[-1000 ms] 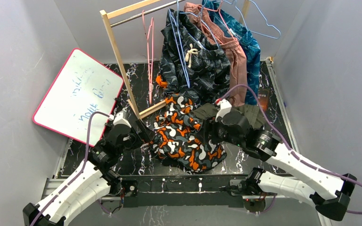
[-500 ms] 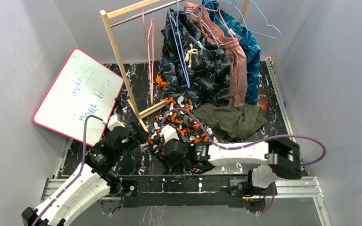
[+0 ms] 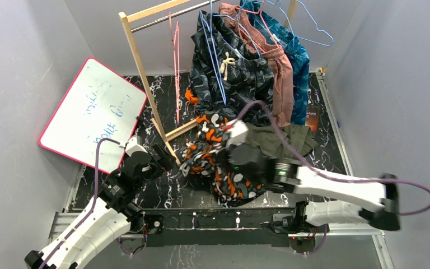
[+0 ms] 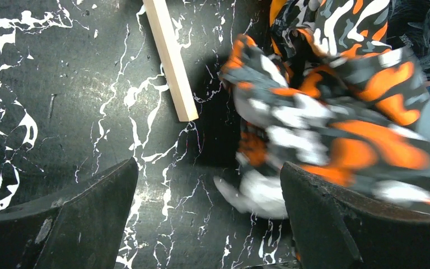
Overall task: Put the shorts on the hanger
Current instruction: Adjust the shorts at the center of the board.
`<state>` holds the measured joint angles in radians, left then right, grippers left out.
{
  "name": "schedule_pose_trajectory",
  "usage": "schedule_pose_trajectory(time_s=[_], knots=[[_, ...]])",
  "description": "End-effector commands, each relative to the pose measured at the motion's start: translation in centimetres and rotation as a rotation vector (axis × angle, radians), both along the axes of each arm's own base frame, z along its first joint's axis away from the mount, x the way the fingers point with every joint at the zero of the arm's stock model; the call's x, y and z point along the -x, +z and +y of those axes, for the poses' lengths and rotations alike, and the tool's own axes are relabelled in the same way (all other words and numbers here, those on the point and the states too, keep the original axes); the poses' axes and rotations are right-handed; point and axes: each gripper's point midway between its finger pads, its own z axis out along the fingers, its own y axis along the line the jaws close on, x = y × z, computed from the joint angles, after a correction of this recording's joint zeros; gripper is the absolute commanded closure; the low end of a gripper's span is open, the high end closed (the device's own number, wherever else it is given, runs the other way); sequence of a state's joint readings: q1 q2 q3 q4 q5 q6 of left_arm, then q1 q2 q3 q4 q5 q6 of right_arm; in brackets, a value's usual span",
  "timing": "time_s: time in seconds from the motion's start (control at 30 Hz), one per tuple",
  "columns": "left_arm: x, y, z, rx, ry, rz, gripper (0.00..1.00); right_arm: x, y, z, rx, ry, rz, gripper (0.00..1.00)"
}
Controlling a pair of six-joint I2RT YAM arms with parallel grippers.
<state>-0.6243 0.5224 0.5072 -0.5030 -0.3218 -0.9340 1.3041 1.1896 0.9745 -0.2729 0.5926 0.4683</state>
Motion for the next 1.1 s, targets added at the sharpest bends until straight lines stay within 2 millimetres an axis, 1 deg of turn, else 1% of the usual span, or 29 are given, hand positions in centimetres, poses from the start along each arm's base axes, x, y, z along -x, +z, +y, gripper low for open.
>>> schedule_pose_trajectory(time_s=[0.0,0.03,0.07,0.1,0.17,0.23,0.3,0.33,0.37,0.4,0.43,0.47,0.53,0.6,0.63,0.7,0.77,0.83,0.87,0.93,1.0,1.07], knots=[[-0.3,1.6,-0.4,0.01,-0.025,-0.033,0.02,-1.5,8.5,-7.4,-0.238,-0.208,-0.094,1.0],[-0.3,1.5,-0.5,0.012,-0.025,-0.035,0.02,-2.1,8.0,-9.7,-0.217,-0.291,-0.094,1.0],[-0.4,1.4,-0.6,0.017,-0.026,-0.038,0.02,-2.7,7.1,-11.8,-0.19,-0.372,-0.086,1.0],[-0.5,1.3,-0.7,0.018,-0.028,-0.037,0.02,-3.1,6.1,-13.5,-0.167,-0.43,-0.069,1.0],[-0.5,0.9,-1.0,0.019,-0.034,-0.029,0.02,-3.3,3.8,-15.9,-0.115,-0.524,-0.017,1.0],[-0.6,0.7,-1.2,0.014,-0.043,-0.015,0.02,-3.2,2.4,-17.2,-0.09,-0.585,0.018,0.99],[-0.6,0.5,-1.3,0.007,-0.049,-0.004,0.02,-3.1,1.8,-17.8,-0.07,-0.609,0.033,0.69],[-0.7,0.5,-1.3,0.003,-0.049,0.0,0.01,-3.1,1.8,-17.8,-0.063,-0.611,0.034,0.54],[-0.7,0.4,-1.4,0.001,-0.052,0.003,0.02,-3.1,2.0,-17.8,-0.058,-0.61,0.032,0.43],[-0.6,0.4,-1.5,0.001,-0.057,0.006,0.02,-3.1,2.4,-17.8,-0.054,-0.6,0.027,0.37],[-0.6,0.5,-1.5,0.001,-0.06,0.004,0.02,-3.2,3.0,-17.4,-0.055,-0.574,0.017,0.33],[-0.6,0.5,-1.5,0.0,-0.065,0.005,0.02,-3.2,3.8,-16.9,-0.064,-0.536,0.002,0.32],[-0.5,0.7,-1.6,0.005,-0.072,0.0,0.02,-2.8,5.4,-14.7,-0.082,-0.387,-0.009,0.32],[-0.4,0.9,-1.8,0.015,-0.083,-0.005,0.02,-1.8,7.0,-12.1,-0.115,-0.205,-0.025,0.32],[-0.3,0.9,-1.9,0.019,-0.096,-0.005,0.02,-1.1,7.5,-10.9,-0.114,-0.111,-0.027,0.33],[0.0,1.1,-2.5,0.031,-0.133,-0.004,0.02,0.2,7.5,-9.3,-0.113,0.004,0.006,0.33],[0.3,1.3,-3.4,0.044,-0.194,-0.003,0.02,1.0,6.6,-8.5,-0.098,0.058,0.051,0.33],[0.8,1.4,-4.7,0.067,-0.277,0.0,0.02,1.8,5.1,-8.0,-0.081,0.096,0.096,0.31],[1.1,1.6,-5.6,0.082,-0.329,-0.002,0.02,1.9,4.4,-8.0,-0.066,0.089,0.118,0.31],[2.1,1.8,-7.7,0.129,-0.461,0.014,0.02,1.4,3.2,-9.4,-0.022,0.009,0.139,0.3],[2.8,1.8,-8.9,0.132,-0.553,0.026,0.02,1.2,3.1,-10.9,-0.018,-0.041,0.12,0.3],[3.5,2.1,-9.8,0.107,-0.631,0.013,0.02,1.9,4.1,-10.7,-0.07,0.006,0.105,0.29]])
